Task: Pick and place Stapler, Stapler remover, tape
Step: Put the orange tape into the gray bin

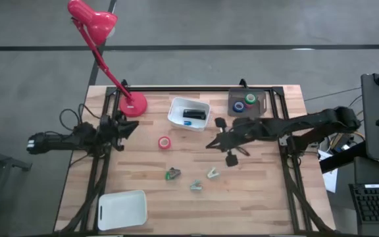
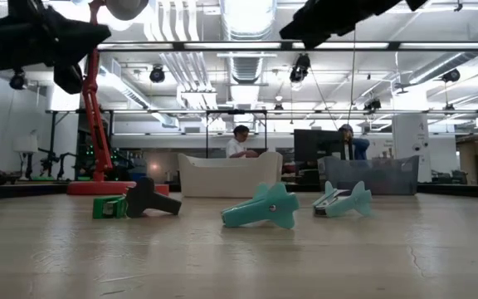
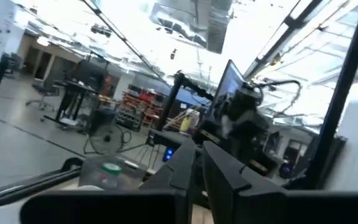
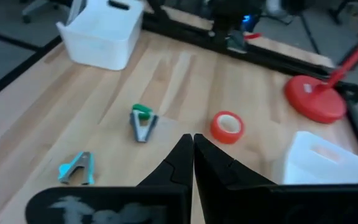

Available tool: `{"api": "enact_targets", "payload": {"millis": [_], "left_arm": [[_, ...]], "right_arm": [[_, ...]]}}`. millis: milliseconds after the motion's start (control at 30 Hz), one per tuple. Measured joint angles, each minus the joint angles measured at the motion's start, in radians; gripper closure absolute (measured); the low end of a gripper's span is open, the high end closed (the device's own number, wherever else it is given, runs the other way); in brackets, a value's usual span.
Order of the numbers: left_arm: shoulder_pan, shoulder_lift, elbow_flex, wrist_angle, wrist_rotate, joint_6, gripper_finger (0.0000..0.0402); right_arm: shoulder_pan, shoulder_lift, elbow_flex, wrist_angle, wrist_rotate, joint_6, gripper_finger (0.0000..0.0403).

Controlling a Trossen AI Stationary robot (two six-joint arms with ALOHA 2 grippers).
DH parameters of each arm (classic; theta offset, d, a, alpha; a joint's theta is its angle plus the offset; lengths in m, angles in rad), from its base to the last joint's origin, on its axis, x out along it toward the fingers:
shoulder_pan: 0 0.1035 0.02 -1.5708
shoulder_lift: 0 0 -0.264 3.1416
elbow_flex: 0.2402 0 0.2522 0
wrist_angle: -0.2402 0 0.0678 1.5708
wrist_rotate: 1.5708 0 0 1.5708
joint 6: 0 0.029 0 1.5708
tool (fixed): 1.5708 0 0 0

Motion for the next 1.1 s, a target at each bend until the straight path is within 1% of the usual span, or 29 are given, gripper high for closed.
{"api": "enact_targets", "payload": {"millis": [100,233,300,367,467,633,767,867,967,1100], "left_arm": [[0.000,0.059,0.007,0.004,0.020,-0.033,0.0374],[0.000,0.215,0.006,-0.006,0.022,-0.109,0.0375],[-0.001,0.296,0.007,0.014,0.022,-0.130,0.0367],[-0.002,0.367,0.025,0.017,0.022,-0.159,0.0350],[-0.002,0.460,0.078,-0.006,0.006,-0.162,0.0310],[-0.003,0.612,0.198,-0.101,0.004,-0.082,0.0229],[-0.003,0.740,0.280,-0.256,0.005,-0.032,0.0187],[-0.010,0.833,0.327,-0.295,0.012,-0.019,0.0175],[-0.023,0.928,0.353,-0.325,0.017,-0.004,0.0172],[-0.037,1.043,0.392,-0.319,0.019,0.012,0.0172]], "right_arm": [[-0.032,-0.056,-0.035,0.013,0.001,-0.007,0.0394],[-0.069,-0.099,-0.100,0.071,0.000,0.004,0.0394],[-0.082,-0.108,-0.125,0.096,0.001,0.019,0.0394],[-0.090,-0.114,-0.133,0.098,0.001,0.036,0.0394],[-0.091,-0.115,-0.133,0.099,0.000,0.065,0.0394],[-0.090,-0.114,-0.126,0.100,-0.008,0.085,0.0394],[-0.090,-0.113,-0.126,0.095,-0.010,0.085,0.0394],[-0.090,-0.113,-0.126,0.076,-0.010,0.087,0.0394],[-0.090,-0.113,-0.126,0.051,-0.010,0.089,0.0394],[-0.090,-0.113,-0.126,0.042,-0.010,0.089,0.0394]]}}
